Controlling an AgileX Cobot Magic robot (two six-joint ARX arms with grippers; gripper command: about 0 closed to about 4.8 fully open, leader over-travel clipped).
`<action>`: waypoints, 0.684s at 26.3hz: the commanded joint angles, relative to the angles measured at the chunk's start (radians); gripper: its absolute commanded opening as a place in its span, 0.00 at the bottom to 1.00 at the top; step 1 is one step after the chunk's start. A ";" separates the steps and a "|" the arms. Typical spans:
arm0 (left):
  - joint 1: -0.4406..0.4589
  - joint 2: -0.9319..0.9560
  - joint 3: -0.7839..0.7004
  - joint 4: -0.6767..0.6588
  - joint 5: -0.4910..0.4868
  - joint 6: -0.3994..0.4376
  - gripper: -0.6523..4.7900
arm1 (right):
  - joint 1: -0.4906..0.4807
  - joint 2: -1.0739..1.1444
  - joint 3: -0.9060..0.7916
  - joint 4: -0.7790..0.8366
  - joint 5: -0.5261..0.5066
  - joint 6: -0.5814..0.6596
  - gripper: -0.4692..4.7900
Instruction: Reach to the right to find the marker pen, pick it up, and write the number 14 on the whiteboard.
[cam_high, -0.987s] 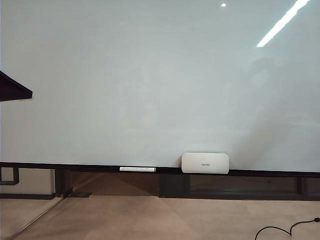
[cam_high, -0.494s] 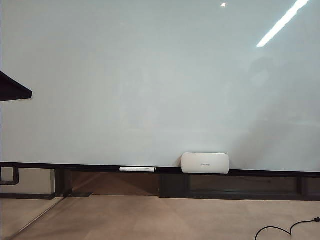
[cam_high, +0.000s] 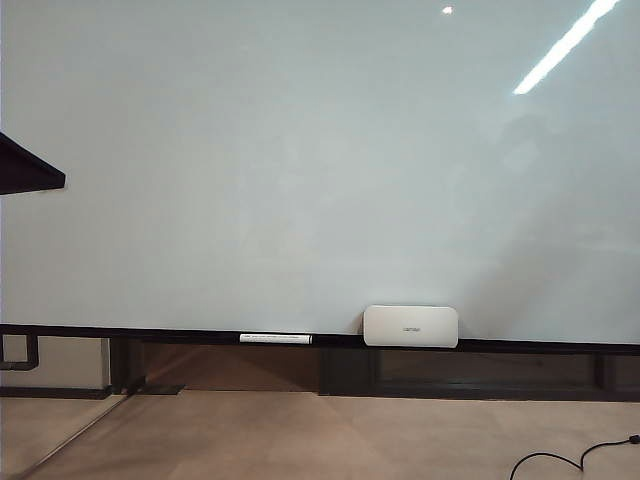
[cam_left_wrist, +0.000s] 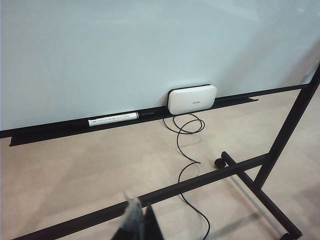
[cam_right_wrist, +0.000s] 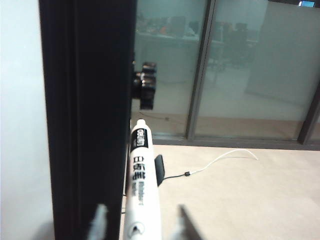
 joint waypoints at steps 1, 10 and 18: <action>0.000 -0.001 0.004 0.016 -0.001 0.000 0.11 | -0.002 0.001 0.003 0.005 0.005 -0.011 0.46; 0.000 -0.001 0.004 0.016 -0.001 0.000 0.11 | -0.002 0.000 0.003 0.009 0.004 -0.011 0.09; 0.000 -0.001 0.004 0.016 0.008 -0.023 0.11 | -0.017 -0.034 -0.004 0.049 0.010 0.105 0.09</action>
